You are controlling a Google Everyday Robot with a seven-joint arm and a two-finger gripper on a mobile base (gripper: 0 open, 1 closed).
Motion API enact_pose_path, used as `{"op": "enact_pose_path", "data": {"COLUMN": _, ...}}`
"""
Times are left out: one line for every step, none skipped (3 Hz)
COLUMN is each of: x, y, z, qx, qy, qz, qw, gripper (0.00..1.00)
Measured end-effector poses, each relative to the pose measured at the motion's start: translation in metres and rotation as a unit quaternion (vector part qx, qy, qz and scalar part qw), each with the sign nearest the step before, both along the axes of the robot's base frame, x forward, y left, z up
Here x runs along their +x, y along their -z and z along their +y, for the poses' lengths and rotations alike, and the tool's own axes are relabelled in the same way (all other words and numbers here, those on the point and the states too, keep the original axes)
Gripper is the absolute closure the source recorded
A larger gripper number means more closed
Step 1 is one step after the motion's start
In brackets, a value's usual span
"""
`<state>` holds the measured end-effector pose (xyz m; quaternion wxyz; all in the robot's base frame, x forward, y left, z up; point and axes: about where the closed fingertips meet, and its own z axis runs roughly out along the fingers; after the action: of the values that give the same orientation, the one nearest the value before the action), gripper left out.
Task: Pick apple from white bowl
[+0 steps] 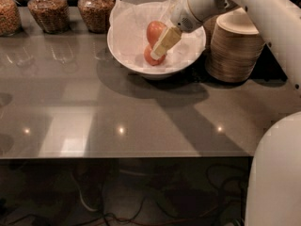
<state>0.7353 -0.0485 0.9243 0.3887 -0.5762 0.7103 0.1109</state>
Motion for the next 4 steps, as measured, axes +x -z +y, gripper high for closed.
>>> {"op": "enact_pose_path", "data": {"x": 0.0016, "y": 0.0094, "z": 0.0064, "qx": -0.002, "qy": -0.004, "qz": 0.01, "qw": 0.9999, "gripper": 0.0}}
{"op": "enact_pose_path", "data": {"x": 0.0017, "y": 0.0098, "z": 0.0068, "qx": -0.002, "qy": -0.005, "qz": 0.011, "qw": 0.9999, "gripper": 0.06}}
{"op": "enact_pose_path", "data": {"x": 0.0023, "y": 0.0104, "z": 0.0081, "qx": -0.001, "qy": -0.005, "qz": 0.011, "qw": 0.9999, "gripper": 0.25}}
{"op": "enact_pose_path", "data": {"x": 0.003, "y": 0.011, "z": 0.0093, "qx": 0.001, "qy": -0.005, "qz": 0.012, "qw": 0.9999, "gripper": 0.48}}
